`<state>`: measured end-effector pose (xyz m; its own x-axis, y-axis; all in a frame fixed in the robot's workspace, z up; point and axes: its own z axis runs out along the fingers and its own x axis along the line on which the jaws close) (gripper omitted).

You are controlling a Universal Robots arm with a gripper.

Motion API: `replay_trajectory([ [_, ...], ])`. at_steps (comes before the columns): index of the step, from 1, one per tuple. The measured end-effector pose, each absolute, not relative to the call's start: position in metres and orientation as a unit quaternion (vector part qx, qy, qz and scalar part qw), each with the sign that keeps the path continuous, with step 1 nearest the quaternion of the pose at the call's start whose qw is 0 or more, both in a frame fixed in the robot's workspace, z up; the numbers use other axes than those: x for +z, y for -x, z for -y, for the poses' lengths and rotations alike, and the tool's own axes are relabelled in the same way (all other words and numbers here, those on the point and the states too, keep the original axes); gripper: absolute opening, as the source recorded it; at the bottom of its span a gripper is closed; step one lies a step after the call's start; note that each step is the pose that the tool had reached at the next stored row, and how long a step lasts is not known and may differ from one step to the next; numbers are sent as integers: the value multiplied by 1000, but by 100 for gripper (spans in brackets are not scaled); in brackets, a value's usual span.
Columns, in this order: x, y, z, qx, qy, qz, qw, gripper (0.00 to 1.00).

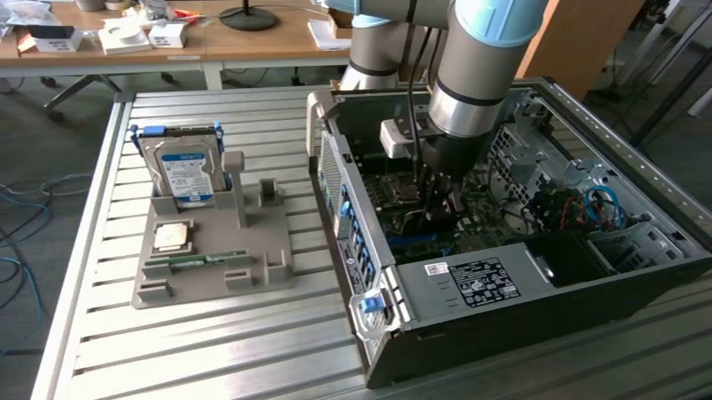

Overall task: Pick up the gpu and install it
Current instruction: 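Insert the gpu into the slot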

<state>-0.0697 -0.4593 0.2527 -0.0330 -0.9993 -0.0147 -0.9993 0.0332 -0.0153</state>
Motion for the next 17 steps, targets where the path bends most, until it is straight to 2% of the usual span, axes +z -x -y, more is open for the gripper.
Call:
replay_trajectory([
  [17,253,72,459,0,695,-719,11,26],
])
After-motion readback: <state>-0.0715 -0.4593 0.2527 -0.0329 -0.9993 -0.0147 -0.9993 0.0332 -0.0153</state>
